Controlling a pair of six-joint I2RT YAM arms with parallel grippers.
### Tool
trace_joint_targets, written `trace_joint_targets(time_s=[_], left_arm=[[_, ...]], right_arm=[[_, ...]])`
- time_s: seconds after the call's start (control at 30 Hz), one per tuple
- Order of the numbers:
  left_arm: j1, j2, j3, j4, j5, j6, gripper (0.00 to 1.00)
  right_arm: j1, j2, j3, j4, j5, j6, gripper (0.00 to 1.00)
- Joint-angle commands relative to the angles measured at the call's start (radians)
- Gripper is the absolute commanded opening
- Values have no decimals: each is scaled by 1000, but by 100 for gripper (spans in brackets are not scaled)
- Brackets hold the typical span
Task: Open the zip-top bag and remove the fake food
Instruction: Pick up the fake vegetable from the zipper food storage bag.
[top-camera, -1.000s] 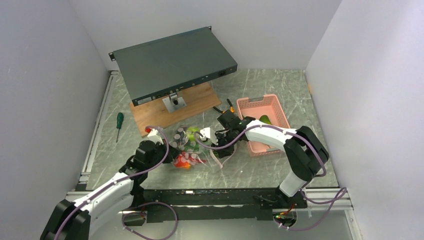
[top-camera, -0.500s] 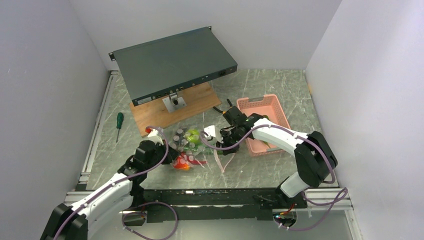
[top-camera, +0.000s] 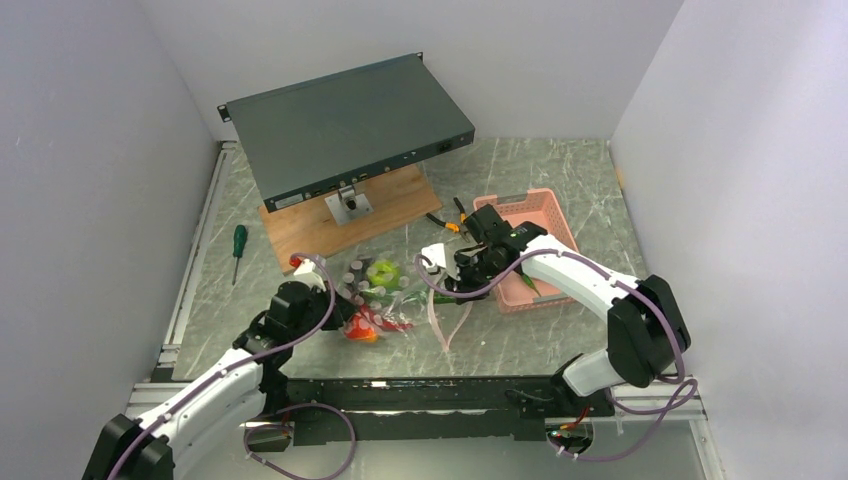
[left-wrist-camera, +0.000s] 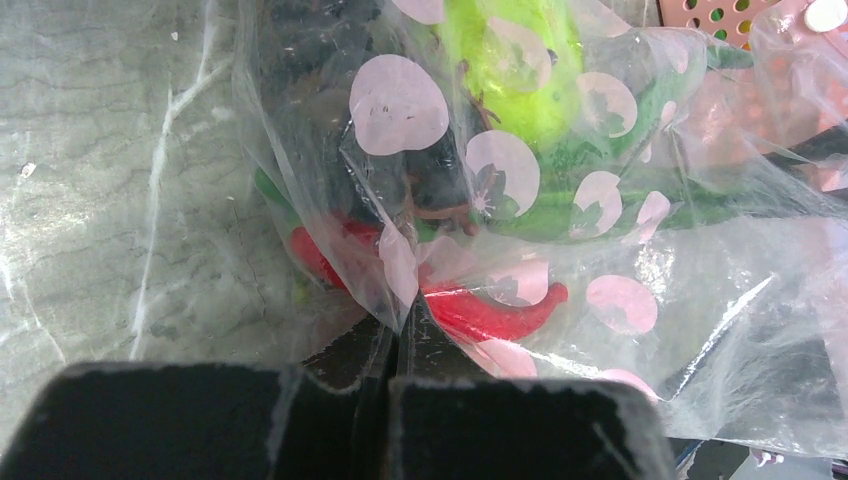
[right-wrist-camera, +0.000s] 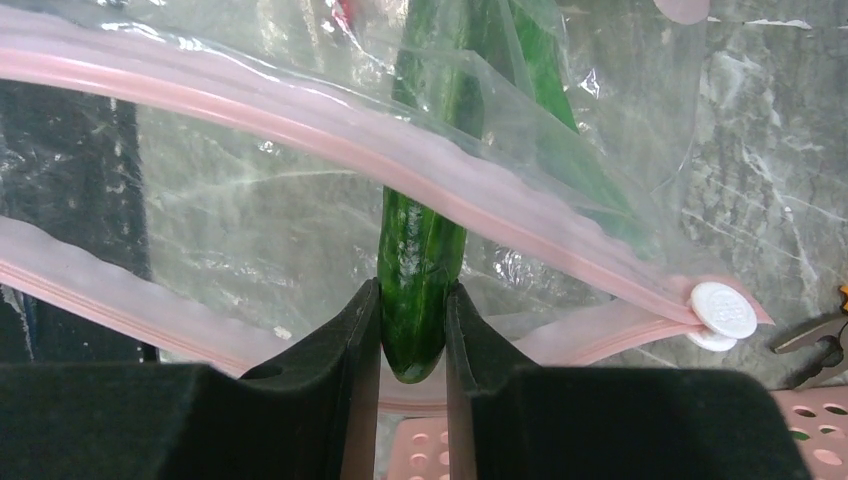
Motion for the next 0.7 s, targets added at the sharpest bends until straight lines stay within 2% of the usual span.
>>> trace_joint_targets(time_s=[0.0,0.3,0.53,0.67], left_arm=[[-3,-21,23,-90,-30,30,0],[-2,-46,84,-162,-45,79,0],[-3,-72,156,-210,-20,150,0],[-3,-97,187,-261,-32,176,0]], right_arm=[[-14,-44,6,-19,-62,-46,6],[-16,-48,-1,-27,-60,-46,6],[74,-1,27,-53,-16,-22,6],[82,14,82,-117,20,-28,5]])
